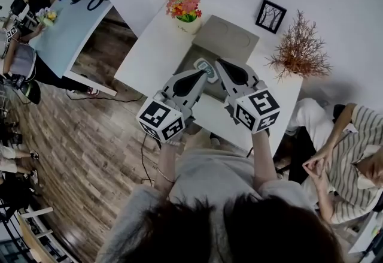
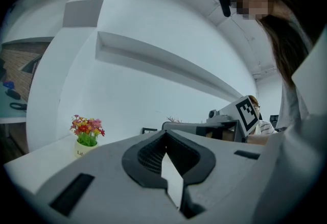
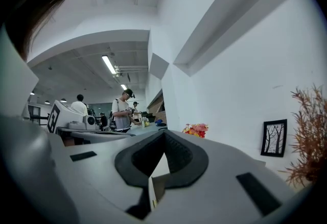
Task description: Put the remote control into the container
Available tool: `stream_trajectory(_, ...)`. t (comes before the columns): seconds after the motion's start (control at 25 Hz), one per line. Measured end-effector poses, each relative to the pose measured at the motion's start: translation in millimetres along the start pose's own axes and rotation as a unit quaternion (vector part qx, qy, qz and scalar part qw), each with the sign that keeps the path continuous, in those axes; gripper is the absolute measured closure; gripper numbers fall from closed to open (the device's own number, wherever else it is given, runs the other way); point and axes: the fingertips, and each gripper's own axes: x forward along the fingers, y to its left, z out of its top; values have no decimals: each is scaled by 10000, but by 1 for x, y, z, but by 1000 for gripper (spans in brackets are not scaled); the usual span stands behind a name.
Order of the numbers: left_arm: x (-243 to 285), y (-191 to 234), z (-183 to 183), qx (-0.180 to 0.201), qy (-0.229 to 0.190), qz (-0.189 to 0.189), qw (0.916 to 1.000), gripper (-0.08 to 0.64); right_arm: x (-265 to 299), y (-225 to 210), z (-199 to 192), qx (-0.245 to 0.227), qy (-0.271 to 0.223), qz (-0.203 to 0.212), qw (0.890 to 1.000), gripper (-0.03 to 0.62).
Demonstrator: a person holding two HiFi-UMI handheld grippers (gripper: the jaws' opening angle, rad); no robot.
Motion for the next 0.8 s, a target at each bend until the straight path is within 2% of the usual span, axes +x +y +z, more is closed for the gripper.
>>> stream_trajectory(0.4,1,-4,-1,176,130,-17,9998,557,-5,0,3,-66,-204,46,9998,594)
stream_trajectory(0.8,9,-13,3,224,43,-235,9995,557,-13,-1,10,-234,-267,4,9994,594)
